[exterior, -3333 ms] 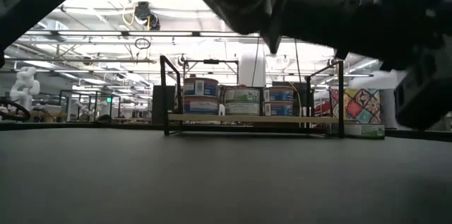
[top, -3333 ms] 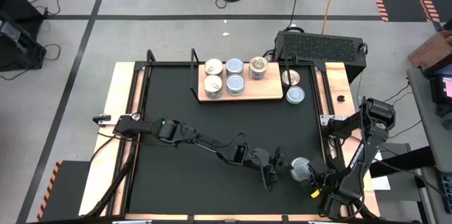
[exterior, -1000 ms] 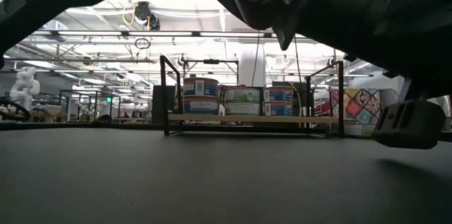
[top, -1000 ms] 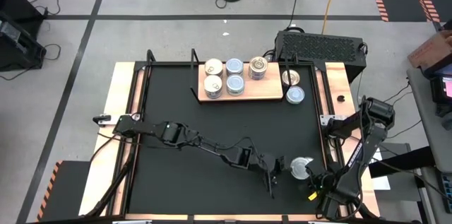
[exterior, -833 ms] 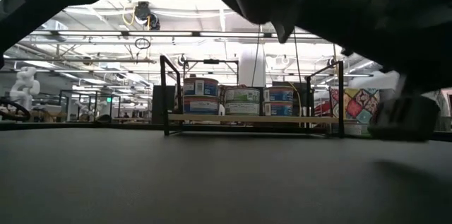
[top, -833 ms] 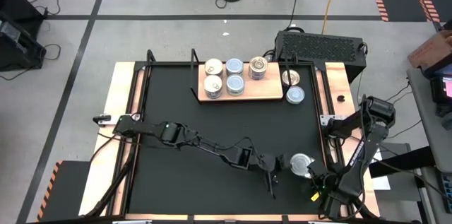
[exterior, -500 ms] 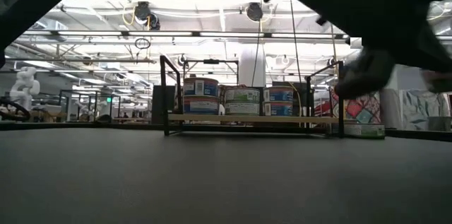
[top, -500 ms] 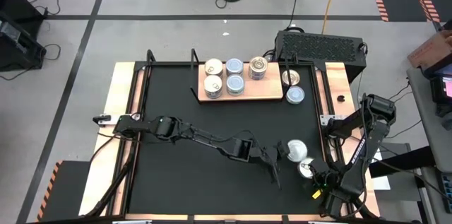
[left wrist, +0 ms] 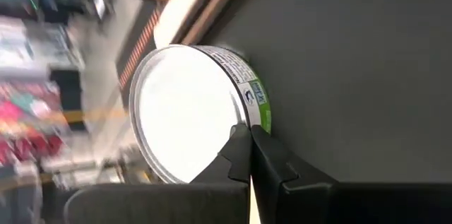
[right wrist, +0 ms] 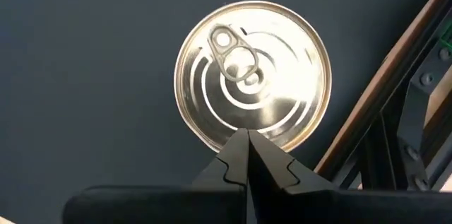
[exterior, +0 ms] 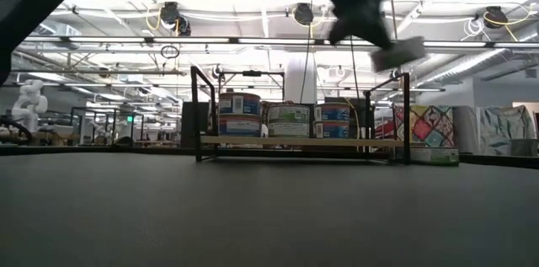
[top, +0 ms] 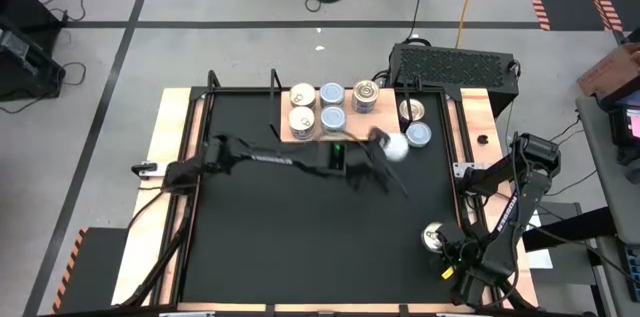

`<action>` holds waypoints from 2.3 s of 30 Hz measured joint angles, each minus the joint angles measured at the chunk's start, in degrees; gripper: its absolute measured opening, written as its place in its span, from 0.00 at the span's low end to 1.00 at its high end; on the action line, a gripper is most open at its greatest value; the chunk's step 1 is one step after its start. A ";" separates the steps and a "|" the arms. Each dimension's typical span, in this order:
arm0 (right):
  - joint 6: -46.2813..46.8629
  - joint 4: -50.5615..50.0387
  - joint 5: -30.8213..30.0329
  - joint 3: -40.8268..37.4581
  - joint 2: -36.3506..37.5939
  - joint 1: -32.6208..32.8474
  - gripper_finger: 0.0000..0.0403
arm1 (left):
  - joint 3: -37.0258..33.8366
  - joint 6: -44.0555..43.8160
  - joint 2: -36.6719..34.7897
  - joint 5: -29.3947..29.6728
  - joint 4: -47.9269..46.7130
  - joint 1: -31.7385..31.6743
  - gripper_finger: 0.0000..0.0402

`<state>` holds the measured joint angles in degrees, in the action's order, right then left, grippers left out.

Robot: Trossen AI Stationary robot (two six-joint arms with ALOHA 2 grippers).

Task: Stack canned seafood by type on shelf
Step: Stack the bottom green tuna can on top of the green tuna cans on the shelf

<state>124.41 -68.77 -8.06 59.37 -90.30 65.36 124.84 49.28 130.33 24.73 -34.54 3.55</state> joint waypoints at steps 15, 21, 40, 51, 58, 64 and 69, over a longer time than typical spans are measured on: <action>-2.65 -1.31 -16.53 0.00 0.00 -0.13 0.00 | 0.02 -12.56 -14.54 -6.89 -24.45 -16.30 0.00; -7.03 0.06 -20.04 0.00 0.00 -0.48 0.00 | -0.51 -13.96 -14.19 -8.91 -24.63 -22.99 0.00; -9.81 2.01 -20.38 0.00 0.00 -0.44 0.00 | -15.03 -13.67 -11.86 -10.22 -9.38 -26.41 0.00; -10.00 2.61 -20.41 0.00 -0.02 -0.44 0.00 | -15.93 -12.77 -11.79 -9.14 -7.64 -26.98 0.00; -10.04 3.22 -20.40 0.00 -0.02 -0.44 0.00 | -15.93 -12.88 -10.09 -7.77 -8.09 -27.23 0.00; -10.11 3.21 -20.40 0.00 -0.04 -0.44 0.00 | -15.93 -12.84 -9.65 -7.59 -8.44 -27.13 0.00; -11.12 3.17 -20.40 0.00 -0.04 -0.44 0.00 | -15.93 -12.85 -9.65 -7.44 -8.58 -26.88 0.00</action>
<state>113.30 -65.60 -28.47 59.37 -90.35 64.93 108.90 36.43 120.68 17.29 -43.11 -23.33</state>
